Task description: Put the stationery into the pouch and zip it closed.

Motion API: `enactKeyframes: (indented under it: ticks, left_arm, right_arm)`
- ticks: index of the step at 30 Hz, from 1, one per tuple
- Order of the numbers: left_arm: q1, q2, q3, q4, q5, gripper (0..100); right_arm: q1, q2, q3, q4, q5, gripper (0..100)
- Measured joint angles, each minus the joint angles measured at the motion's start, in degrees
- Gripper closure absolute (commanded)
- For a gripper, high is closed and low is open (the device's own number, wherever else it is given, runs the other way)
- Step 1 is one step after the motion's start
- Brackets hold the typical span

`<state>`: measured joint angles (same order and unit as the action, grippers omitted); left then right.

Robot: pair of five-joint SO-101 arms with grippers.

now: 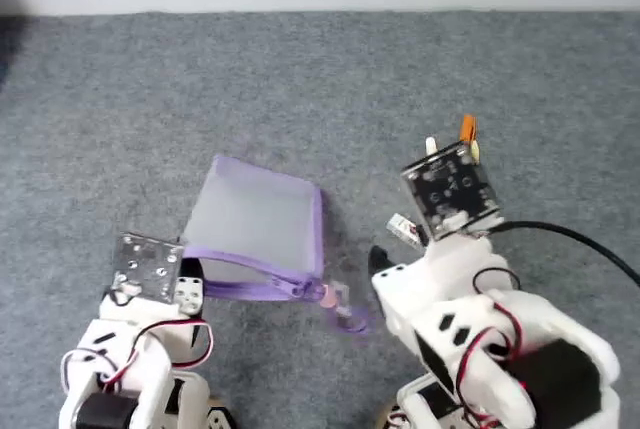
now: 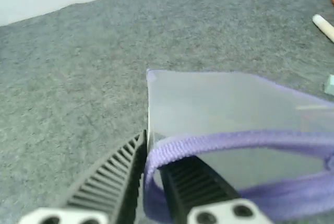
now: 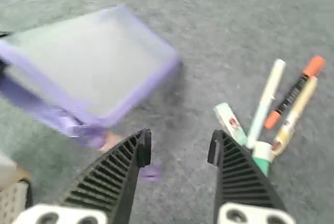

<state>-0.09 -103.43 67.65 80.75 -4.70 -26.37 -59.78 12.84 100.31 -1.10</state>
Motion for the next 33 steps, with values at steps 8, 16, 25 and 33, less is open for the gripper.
enactKeyframes:
  ticks: [8,16,25,33]
  left_arm:
    - [-1.4,0.0,-2.6,1.5,1.0,99]
    - [-1.4,14.9,-7.2,1.7,11.9,99]
    - [-1.4,25.4,-10.1,1.7,17.5,99]
    - [-1.4,23.9,-10.1,4.0,17.8,99]
  right_arm:
    - [11.6,2.9,8.0,-3.0,-0.4,82.8]
    - [20.4,14.8,9.0,-14.2,-0.4,82.9]
    - [21.6,34.7,9.0,-17.4,3.3,82.7]
    - [20.7,51.7,8.5,-23.0,19.4,82.6]
